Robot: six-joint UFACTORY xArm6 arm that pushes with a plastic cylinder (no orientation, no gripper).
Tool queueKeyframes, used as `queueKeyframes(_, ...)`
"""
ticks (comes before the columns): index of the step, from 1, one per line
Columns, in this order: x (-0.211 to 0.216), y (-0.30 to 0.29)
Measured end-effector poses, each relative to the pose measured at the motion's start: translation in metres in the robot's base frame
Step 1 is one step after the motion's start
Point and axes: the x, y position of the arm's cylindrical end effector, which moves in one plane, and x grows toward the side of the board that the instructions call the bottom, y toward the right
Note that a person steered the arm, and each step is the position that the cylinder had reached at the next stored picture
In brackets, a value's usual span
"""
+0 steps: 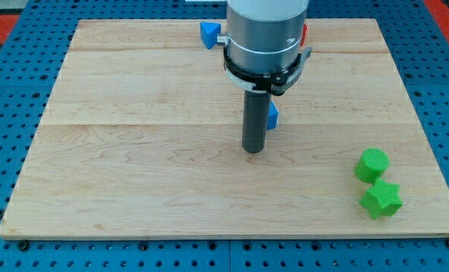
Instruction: Push the green circle closer to the blue cube
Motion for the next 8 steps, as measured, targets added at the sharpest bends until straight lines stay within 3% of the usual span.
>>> queueKeyframes(3, -0.026, 0.027)
queueKeyframes(4, -0.038, 0.153)
queueKeyframes(5, 0.003, 0.238)
queueKeyframes(6, 0.058, 0.228)
queueKeyframes(7, 0.024, 0.163)
queueKeyframes(8, 0.021, 0.098)
